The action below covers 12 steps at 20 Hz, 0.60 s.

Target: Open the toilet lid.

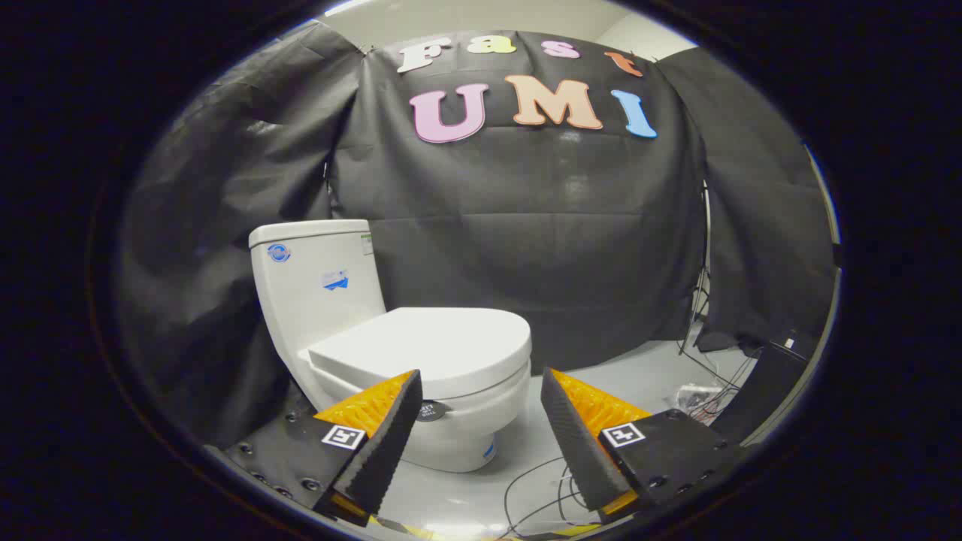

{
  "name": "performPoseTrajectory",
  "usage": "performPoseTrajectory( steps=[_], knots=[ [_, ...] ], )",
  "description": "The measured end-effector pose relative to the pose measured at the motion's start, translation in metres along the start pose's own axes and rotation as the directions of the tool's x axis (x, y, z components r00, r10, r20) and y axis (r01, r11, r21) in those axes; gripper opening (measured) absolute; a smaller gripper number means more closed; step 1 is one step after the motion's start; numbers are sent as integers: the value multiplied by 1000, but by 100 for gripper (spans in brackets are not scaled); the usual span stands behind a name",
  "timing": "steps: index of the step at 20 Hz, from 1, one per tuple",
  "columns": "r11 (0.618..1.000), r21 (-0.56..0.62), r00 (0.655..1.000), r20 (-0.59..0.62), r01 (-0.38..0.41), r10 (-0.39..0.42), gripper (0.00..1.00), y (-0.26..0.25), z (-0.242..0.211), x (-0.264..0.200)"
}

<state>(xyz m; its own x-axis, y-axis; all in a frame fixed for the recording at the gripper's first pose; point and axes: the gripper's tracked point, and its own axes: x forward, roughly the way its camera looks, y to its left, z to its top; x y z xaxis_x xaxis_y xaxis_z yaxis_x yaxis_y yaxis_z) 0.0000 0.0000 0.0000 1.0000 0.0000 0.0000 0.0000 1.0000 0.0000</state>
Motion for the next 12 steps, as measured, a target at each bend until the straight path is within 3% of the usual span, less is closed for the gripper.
performPoseTrajectory(
  steps=[9,12],
  knots=[
    [998,32,998,-33,-51,52,98,24,4,20],
    [998,35,995,-84,-49,52,98,26,-22,34]
  ],
)
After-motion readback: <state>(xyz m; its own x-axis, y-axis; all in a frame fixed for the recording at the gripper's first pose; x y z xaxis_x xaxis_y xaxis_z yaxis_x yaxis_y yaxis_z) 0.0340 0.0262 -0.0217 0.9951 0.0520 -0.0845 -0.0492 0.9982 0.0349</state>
